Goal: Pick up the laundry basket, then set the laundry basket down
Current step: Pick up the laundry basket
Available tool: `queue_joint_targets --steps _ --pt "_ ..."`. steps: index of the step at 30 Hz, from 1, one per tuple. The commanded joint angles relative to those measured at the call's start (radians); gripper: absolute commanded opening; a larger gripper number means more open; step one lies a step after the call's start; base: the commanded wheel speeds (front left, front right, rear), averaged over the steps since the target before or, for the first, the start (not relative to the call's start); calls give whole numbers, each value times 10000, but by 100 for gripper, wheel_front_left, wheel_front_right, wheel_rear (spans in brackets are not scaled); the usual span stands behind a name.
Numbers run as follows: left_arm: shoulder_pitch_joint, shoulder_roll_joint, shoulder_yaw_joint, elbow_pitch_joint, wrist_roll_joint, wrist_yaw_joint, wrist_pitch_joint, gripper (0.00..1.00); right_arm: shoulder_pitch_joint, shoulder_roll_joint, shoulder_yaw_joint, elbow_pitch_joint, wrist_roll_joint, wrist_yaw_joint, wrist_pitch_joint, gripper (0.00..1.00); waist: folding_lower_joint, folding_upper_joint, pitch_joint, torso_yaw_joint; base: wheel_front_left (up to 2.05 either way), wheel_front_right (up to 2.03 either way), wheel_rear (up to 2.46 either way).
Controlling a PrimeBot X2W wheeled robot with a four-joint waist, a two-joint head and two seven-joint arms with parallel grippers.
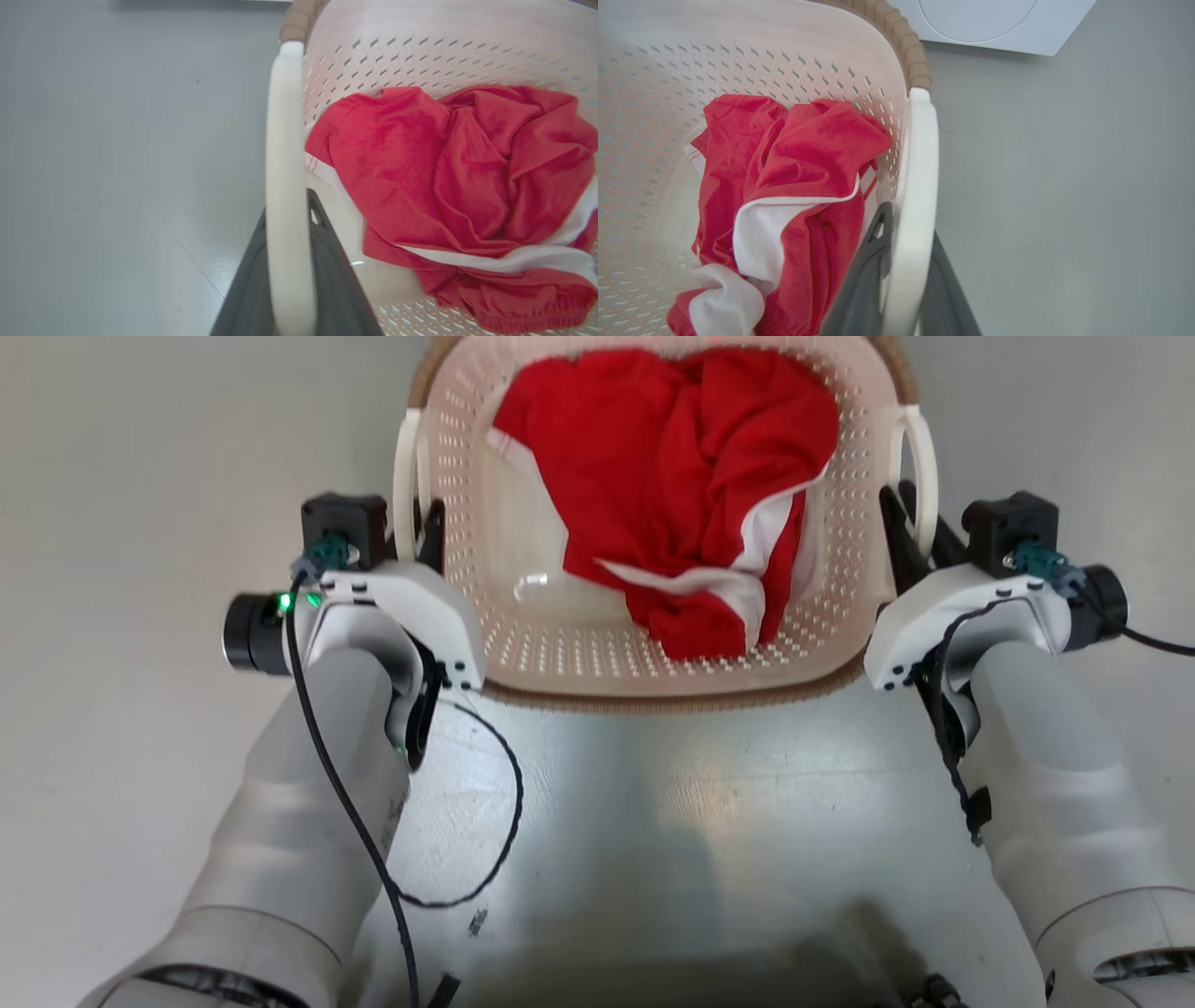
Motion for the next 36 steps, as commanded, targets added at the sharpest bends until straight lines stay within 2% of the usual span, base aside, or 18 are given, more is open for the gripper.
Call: queue_joint_targets --steps 1,11,12,18,26,36 --pt "486 338 -13 -44 -153 46 -65 0 573 32 220 84 -167 0 -109 0 0 0 -472 -4 0 0 0" --pt "1676 338 -1034 494 -1113 199 -65 0 1380 32 977 998 104 0 -109 0 0 0 -2660 30 0 0 0" --pt "2025 338 -1329 727 -1311 193 -65 0 1641 32 1285 1287 310 0 -109 0 0 0 -3261 29 0 0 0" --pt "3103 338 -2193 1191 -1944 239 31 0 2560 32 2493 1845 1251 0 11 0 0 0 -5114 -11 0 0 0" --pt "4405 338 -3261 1258 -2792 439 539 0 3897 32 4388 1538 2936 0 1025 0 0 0 -7150 -230 0 0 0" --pt "5356 338 -4402 937 -3627 638 1191 0 4702 32 5629 1092 4105 0 2025 0 0 0 -8642 -285 0 0 0"
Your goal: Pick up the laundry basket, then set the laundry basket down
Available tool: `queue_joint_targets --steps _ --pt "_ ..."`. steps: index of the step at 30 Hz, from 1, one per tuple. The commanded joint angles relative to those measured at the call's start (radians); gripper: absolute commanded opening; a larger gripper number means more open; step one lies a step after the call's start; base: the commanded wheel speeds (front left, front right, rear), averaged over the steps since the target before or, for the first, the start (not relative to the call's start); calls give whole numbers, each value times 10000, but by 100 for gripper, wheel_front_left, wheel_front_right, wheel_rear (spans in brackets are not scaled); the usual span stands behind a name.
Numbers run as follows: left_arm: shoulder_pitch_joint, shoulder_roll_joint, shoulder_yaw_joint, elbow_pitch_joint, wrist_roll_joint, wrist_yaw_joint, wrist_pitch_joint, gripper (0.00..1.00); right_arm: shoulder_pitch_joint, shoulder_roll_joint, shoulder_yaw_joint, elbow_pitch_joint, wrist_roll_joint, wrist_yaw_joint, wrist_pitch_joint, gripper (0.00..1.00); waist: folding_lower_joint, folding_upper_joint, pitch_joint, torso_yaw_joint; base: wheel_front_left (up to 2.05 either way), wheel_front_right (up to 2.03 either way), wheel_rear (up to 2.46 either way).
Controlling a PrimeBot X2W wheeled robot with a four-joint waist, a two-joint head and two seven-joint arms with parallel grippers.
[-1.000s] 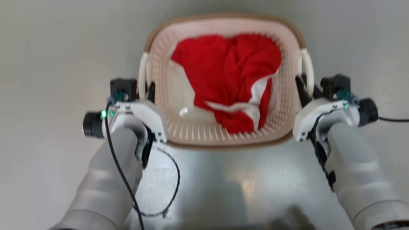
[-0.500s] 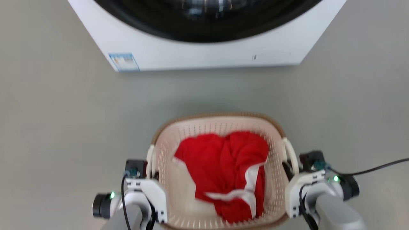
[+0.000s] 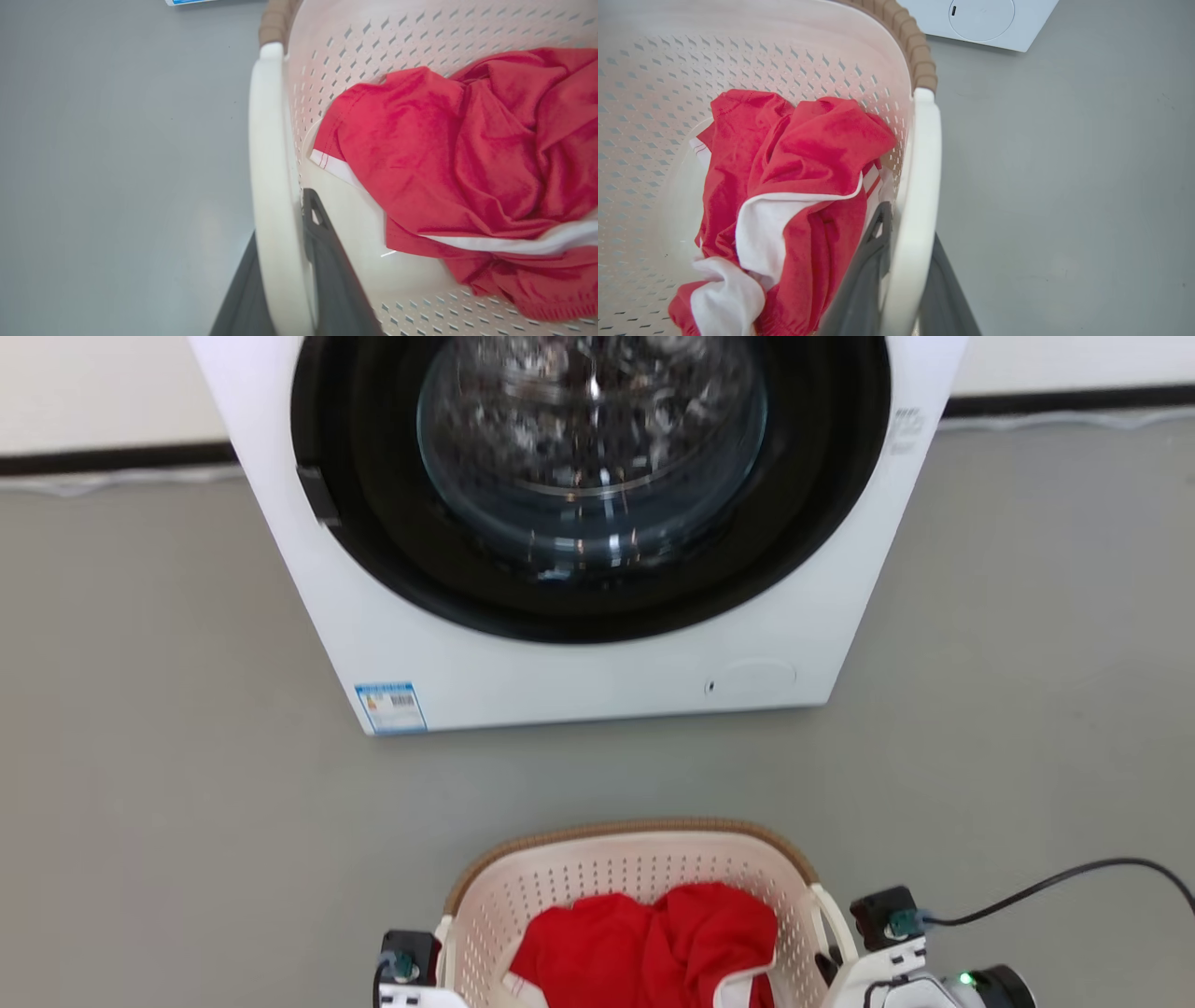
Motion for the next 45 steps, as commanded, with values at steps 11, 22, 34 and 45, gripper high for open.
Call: queue_joint_targets --steps 11,22,34,45 --pt "124 143 -905 -226 -719 109 427 0 237 66 1185 -490 644 79 582 0 0 0 -967 -15 0 0 0" --pt "45 143 -1439 -112 -1190 103 506 0 252 66 1679 -533 1053 79 803 0 0 0 -1015 -124 0 0 0" --pt "-61 143 -1931 -12 -1641 161 367 0 130 66 1972 -438 1439 79 778 0 0 0 -972 -193 0 0 0" --pt "-200 143 -2271 120 -1992 155 235 0 -3 66 2147 -335 1673 79 695 0 0 0 -889 -230 0 0 0"
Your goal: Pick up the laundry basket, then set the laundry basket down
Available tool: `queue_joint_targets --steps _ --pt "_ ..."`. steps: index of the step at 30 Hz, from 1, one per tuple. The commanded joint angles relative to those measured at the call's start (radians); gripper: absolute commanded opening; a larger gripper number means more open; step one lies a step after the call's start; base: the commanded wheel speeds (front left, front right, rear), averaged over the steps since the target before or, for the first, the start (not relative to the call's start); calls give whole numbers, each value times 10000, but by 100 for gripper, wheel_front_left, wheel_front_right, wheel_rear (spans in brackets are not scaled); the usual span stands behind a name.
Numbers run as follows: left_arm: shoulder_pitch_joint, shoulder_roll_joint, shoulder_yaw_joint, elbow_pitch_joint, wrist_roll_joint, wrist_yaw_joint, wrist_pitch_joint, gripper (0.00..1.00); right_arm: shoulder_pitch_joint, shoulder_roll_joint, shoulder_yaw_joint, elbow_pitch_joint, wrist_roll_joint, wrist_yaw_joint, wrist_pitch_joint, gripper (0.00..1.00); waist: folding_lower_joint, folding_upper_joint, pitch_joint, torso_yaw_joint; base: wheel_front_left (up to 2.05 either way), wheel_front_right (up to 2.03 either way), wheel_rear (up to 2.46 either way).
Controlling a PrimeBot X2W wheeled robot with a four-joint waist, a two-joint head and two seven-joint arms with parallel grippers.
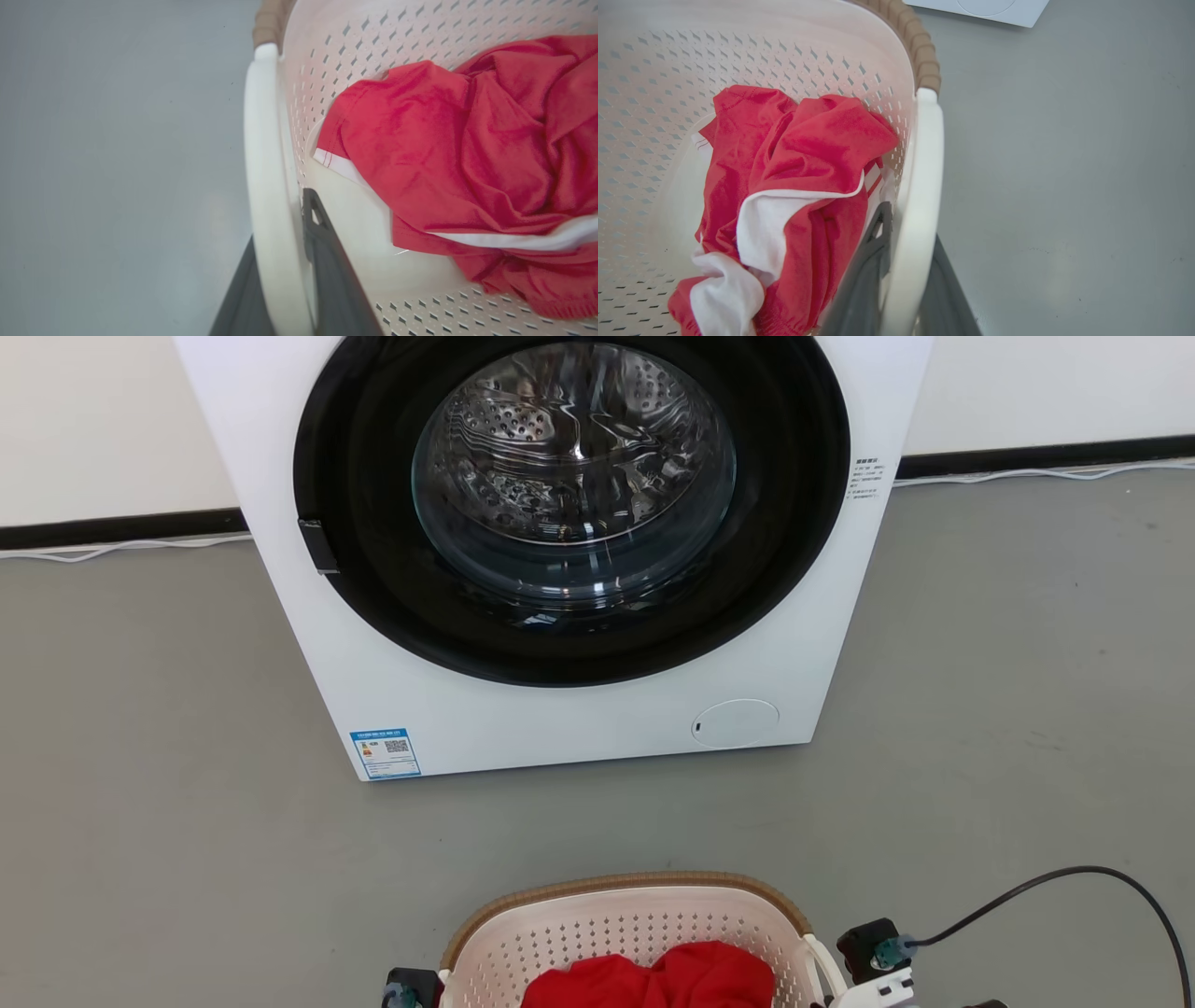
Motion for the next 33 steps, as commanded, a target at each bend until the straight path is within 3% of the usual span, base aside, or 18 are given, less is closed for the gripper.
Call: queue_joint_targets --steps 1,26,33 --pt "-494 39 11 -116 38 -25 -252 0 -385 206 291 -200 14 167 -173 0 0 -1 16 -5 0 0 0" --pt "-779 39 -500 63 -587 48 -495 0 -628 206 581 -67 399 167 -335 0 0 -1 328 -63 0 0 0" --pt "-1414 39 -332 41 -873 223 -882 0 -1093 206 345 16 487 167 -801 0 0 -1 1033 4 0 0 0"
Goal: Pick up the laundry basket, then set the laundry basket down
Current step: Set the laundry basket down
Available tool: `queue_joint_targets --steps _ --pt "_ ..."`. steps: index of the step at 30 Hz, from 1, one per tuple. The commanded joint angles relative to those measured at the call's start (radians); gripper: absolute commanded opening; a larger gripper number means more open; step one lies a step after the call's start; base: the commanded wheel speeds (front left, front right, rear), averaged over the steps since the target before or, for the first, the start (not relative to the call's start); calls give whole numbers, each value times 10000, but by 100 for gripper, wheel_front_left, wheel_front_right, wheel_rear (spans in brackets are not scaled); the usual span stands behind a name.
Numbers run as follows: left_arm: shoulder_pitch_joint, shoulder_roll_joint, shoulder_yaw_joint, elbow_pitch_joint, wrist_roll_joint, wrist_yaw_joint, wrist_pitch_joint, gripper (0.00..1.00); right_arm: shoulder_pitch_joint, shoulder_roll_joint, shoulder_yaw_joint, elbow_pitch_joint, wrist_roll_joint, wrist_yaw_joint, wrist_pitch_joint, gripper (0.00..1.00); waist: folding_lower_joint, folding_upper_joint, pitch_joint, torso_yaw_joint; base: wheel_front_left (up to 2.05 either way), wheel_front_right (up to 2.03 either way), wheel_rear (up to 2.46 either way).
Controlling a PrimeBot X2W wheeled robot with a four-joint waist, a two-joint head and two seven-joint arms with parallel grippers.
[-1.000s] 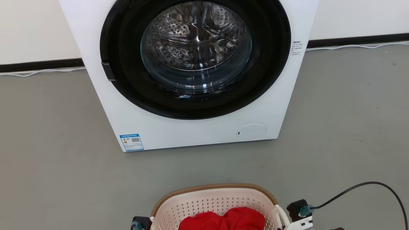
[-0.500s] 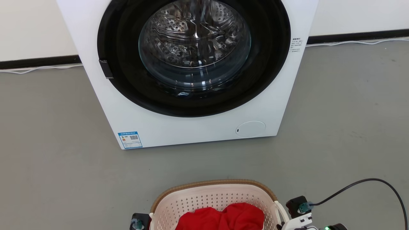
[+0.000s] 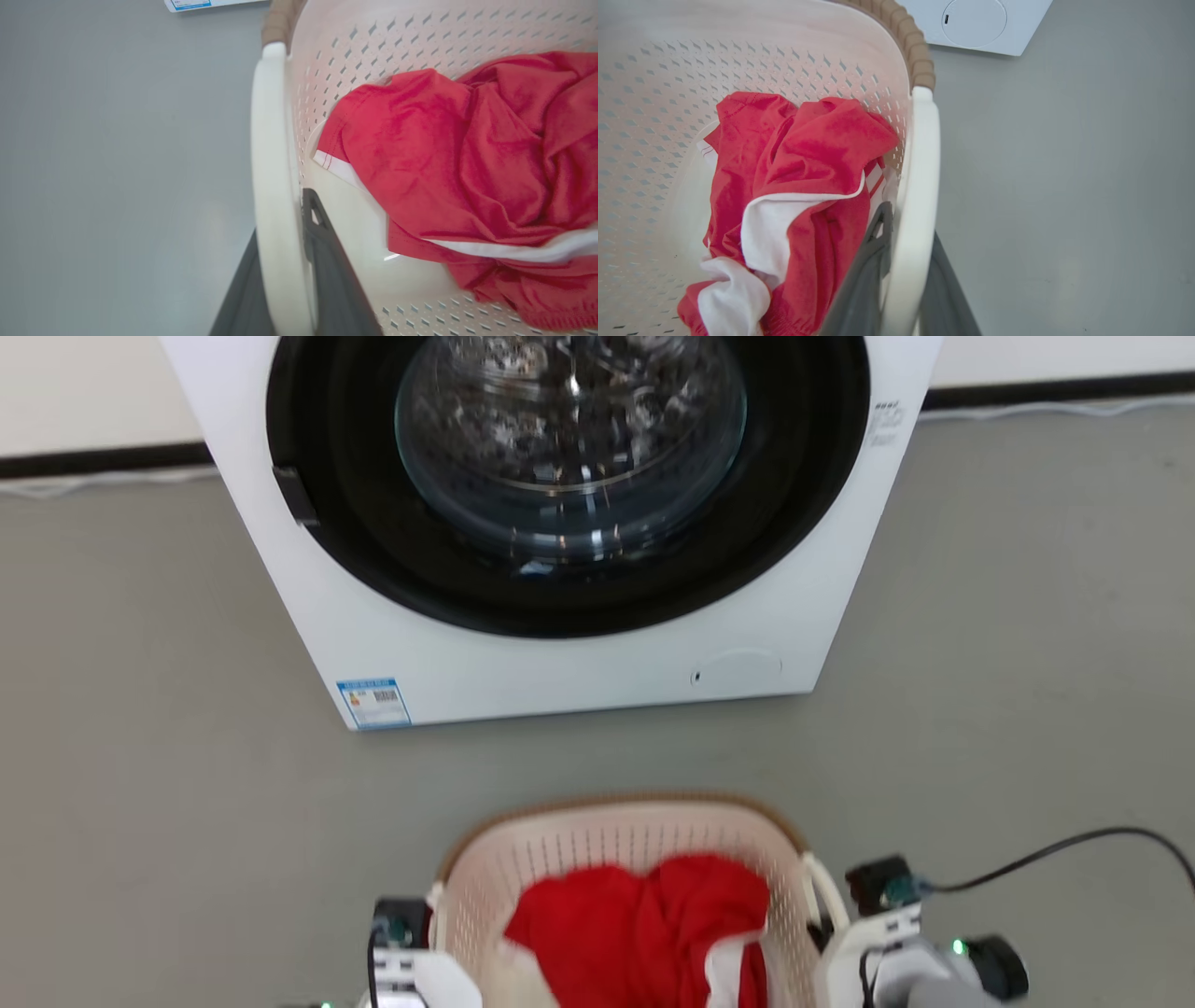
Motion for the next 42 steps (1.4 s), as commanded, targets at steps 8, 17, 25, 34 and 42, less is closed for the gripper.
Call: queue_joint_targets --steps 8,17,25,34,42 --pt "-2368 233 690 63 -196 -7 -937 0 -1920 189 -261 -284 45 165 -1177 0 0 0 2263 -45 0 0 0" --pt "-4003 728 1189 43 -76 -46 -1191 0 -3623 189 -506 -214 56 165 -1976 0 0 0 4618 -253 0 0 0" --pt "-5090 1163 2224 -1173 770 520 -1201 0 -4975 189 -1256 313 -416 165 -2381 0 0 0 6531 -99 0 0 0" --pt "-5409 1173 3583 -2094 2221 707 -1202 0 -5558 189 -3285 28 -2546 165 -2403 0 0 0 7872 111 0 0 0" --pt "-5646 1124 4525 -2390 3303 729 -1203 0 -5239 189 -4371 -722 -3638 165 -2404 0 0 0 8364 198 0 0 0"
